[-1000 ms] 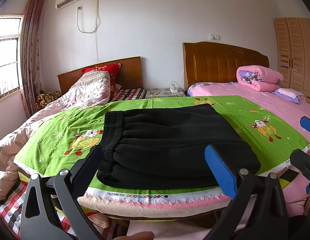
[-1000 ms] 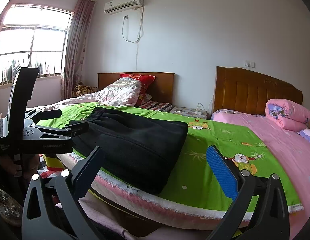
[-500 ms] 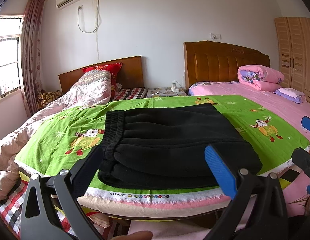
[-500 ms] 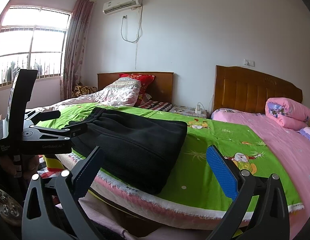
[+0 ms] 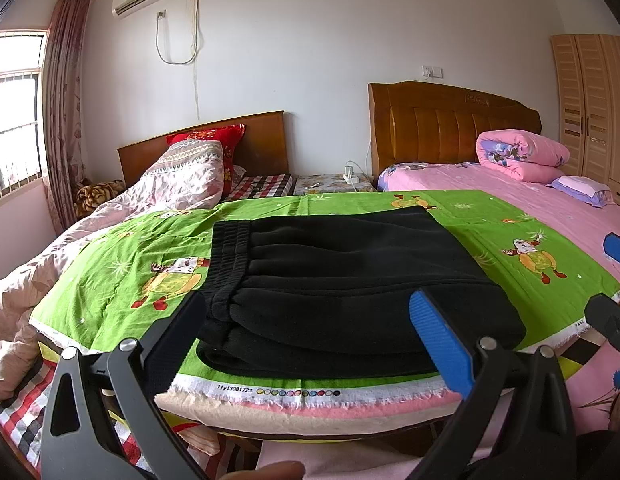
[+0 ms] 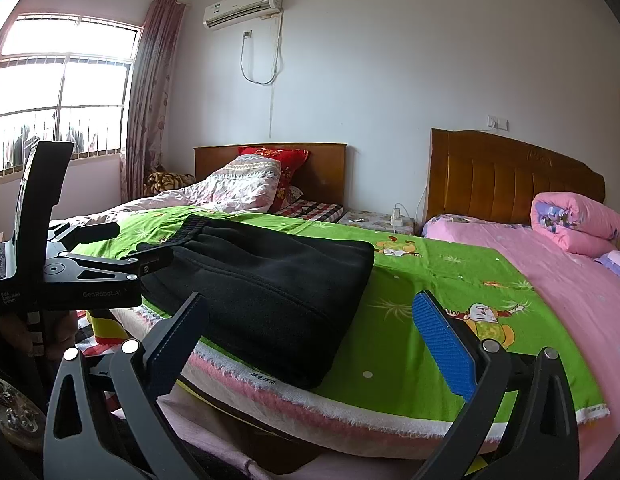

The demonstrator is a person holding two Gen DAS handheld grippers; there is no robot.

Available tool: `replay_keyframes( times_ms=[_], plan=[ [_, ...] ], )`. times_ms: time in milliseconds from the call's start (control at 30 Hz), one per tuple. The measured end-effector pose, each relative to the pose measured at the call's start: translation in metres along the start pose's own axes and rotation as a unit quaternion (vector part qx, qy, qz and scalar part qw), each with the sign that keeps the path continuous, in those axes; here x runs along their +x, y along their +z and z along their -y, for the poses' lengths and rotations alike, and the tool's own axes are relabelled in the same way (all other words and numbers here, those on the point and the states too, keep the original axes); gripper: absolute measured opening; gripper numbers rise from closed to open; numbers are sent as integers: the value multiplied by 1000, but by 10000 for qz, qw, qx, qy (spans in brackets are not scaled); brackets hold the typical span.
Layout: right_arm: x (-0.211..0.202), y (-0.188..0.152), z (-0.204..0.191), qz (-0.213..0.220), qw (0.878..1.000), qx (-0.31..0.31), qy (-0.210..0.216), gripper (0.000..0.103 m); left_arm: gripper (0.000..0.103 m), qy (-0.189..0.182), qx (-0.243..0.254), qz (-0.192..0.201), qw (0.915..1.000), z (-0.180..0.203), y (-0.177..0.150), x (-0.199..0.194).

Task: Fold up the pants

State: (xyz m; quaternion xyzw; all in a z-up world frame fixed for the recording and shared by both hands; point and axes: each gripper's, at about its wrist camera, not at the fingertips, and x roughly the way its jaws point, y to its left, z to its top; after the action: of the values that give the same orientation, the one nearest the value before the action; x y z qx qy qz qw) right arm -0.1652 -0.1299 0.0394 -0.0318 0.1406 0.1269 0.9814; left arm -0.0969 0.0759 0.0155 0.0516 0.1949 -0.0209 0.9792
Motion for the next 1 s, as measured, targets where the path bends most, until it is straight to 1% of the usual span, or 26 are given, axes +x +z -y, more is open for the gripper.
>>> replay_keyframes(
  times_ms=[267,667,767,900,1000],
  plan=[
    [1,0,-1,-6,10000,5,-1,99,102,23,14,0,10000,1,0,0],
    [1,-1,-2,-32,10000,10,17,99,102,160,65,-26,9998,1,1,2],
    [1,-1,-2,-37,10000,15,20,99,102,74,12,-82,9999,0,0,4],
    [2,-1,-2,-42,10000,47,11,99,102,74,-51,-102,9999,-2,0,6],
    [2,-2,-3,-35,10000,75,1,99,102,57,-99,-205,9997,-4,0,10]
  ],
)
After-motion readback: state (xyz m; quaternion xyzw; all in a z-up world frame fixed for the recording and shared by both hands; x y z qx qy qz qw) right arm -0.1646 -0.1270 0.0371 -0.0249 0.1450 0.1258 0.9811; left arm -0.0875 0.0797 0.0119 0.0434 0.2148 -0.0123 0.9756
